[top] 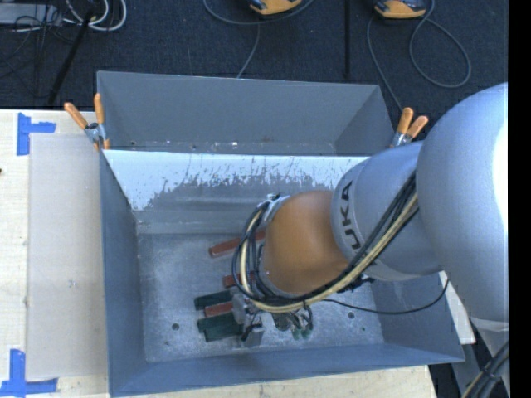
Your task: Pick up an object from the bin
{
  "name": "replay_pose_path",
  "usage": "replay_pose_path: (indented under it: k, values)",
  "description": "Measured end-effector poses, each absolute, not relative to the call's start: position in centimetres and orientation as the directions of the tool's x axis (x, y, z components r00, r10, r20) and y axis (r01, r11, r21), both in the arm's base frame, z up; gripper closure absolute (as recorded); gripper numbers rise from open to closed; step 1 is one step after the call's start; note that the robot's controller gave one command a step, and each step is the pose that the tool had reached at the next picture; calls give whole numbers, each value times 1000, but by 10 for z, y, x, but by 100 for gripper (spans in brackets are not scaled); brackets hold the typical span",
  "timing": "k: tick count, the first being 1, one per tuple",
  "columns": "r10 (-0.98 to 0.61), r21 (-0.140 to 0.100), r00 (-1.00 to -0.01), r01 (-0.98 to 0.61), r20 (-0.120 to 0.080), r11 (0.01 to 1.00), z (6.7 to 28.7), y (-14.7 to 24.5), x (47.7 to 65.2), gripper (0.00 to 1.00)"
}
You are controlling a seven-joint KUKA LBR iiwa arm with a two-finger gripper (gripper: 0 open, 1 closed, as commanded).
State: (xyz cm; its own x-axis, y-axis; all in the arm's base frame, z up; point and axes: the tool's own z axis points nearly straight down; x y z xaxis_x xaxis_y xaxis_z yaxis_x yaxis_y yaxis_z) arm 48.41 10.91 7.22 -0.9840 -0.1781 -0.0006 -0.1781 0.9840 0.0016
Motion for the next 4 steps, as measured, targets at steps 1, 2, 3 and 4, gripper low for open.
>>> replay_pose_path:
  k: [1, 2, 3, 4]
  values:
    - [-175, 1, -985, -175, -6, 985, 70, 108, 485, 0]
    - [-175, 1, -985, -175, -1, 985, 70, 109, 484, 100]
    - [-237, -1, -972, -237, -7, 972, 192, 86, 503, 100]
    - [-473, -4, -881, -473, -9, 881, 343, 55, 494, 100]
